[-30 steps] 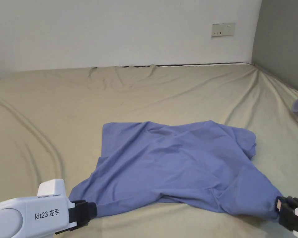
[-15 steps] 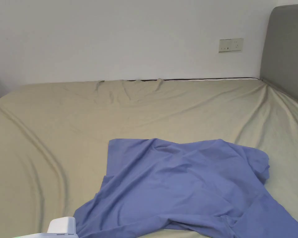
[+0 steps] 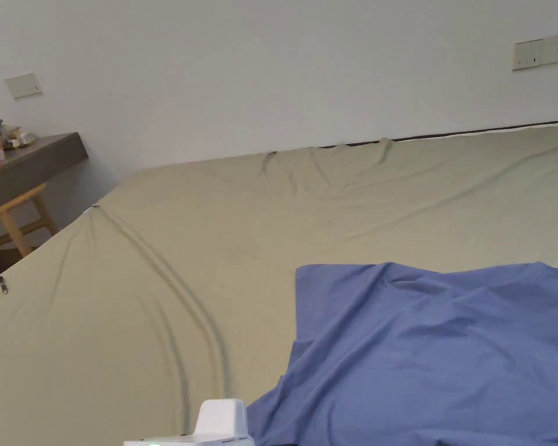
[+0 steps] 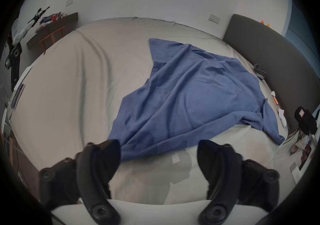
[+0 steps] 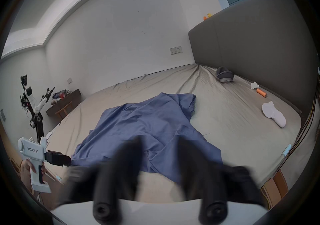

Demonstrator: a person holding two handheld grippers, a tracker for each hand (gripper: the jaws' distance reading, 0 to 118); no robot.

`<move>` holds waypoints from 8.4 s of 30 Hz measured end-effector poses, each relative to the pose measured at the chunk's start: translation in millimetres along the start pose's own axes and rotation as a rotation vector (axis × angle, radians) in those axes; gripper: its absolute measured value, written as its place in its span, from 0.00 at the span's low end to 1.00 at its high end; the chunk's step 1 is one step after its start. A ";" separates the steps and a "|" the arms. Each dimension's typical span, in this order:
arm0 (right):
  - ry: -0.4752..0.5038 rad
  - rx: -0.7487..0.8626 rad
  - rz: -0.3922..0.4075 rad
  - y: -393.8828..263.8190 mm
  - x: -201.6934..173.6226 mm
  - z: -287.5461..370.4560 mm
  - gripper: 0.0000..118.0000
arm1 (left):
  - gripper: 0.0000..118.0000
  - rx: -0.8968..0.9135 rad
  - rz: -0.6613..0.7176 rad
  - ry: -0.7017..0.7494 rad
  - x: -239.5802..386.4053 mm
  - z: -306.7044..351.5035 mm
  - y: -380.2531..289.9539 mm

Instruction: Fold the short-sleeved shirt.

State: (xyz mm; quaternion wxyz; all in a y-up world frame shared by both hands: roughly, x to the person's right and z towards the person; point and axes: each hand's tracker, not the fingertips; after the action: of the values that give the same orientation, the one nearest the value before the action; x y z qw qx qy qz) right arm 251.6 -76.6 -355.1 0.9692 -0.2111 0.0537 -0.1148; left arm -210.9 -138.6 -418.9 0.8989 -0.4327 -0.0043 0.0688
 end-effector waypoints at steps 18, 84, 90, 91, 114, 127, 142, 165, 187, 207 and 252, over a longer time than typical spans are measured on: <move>0.073 0.009 -0.048 9.7 3.9 2.6 0.02 | 0.92 -0.229 -0.280 0.030 24.8 -70.9 2.6; -0.073 -0.146 -0.081 -31.7 76.5 -14.6 0.06 | 0.08 -0.015 0.178 -0.349 -3.3 -14.8 10.6; -0.071 -0.056 -0.041 -16.9 60.2 -9.4 0.06 | 0.08 0.041 0.201 -0.360 -6.8 0.8 13.6; -0.048 -0.051 -0.051 -13.4 59.7 -9.9 0.06 | 0.08 0.059 0.250 -0.413 -9.2 0.8 16.2; -0.101 -0.283 0.042 89.3 61.8 -201.3 0.06 | 0.08 -0.045 0.119 -0.215 12.2 -93.7 162.9; -0.090 -0.087 0.125 78.0 48.2 -215.1 0.98 | 0.85 -0.068 0.163 -0.164 7.3 -104.8 167.9; -0.022 0.037 0.022 6.4 15.9 -86.4 0.00 | 0.00 -0.002 0.145 -0.182 5.4 -52.5 64.6; -0.002 -0.041 0.013 3.7 50.7 -115.9 0.01 | 0.74 -0.135 -0.162 0.101 49.1 -169.2 131.0; -0.106 -0.346 0.098 9.3 79.6 -239.5 0.51 | 0.17 -0.030 -0.135 0.025 58.5 -153.3 107.9; -0.005 -0.226 0.007 33.6 65.4 -123.2 0.11 | 0.17 -0.098 -0.110 -0.162 37.1 -79.4 112.9; 0.118 0.007 0.081 53.0 12.3 -90.8 0.00 | 0.05 0.052 0.007 0.050 6.5 -46.4 146.1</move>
State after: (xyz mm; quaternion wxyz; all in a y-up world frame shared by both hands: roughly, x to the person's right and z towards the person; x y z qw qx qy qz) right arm 260.3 -68.7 -460.3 0.9689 -0.1984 0.1186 -0.0880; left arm -218.9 -83.8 -562.0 0.9095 -0.4106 0.0216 0.0609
